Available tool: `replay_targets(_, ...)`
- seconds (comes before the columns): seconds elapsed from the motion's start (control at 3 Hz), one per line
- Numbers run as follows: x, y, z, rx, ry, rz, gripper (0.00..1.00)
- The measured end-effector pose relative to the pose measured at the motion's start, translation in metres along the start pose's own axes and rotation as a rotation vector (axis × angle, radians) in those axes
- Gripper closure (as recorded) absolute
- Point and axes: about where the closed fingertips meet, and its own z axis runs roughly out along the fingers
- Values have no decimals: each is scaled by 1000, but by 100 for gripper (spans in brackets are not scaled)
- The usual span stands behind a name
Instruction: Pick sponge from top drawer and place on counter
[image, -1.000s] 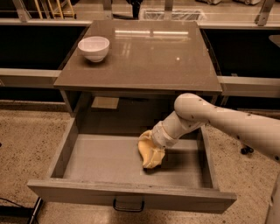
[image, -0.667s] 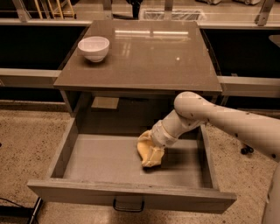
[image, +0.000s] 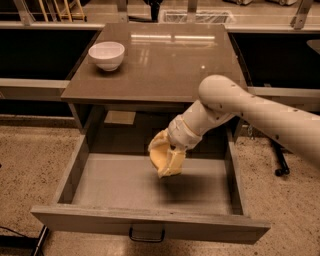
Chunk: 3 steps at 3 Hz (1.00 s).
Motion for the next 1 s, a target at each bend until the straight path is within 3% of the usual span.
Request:
replay_targets(0.33,-38,-2,-34,11,13,-36,100)
replay_targets(1.0,-86,2,-110,94,107,-101,100)
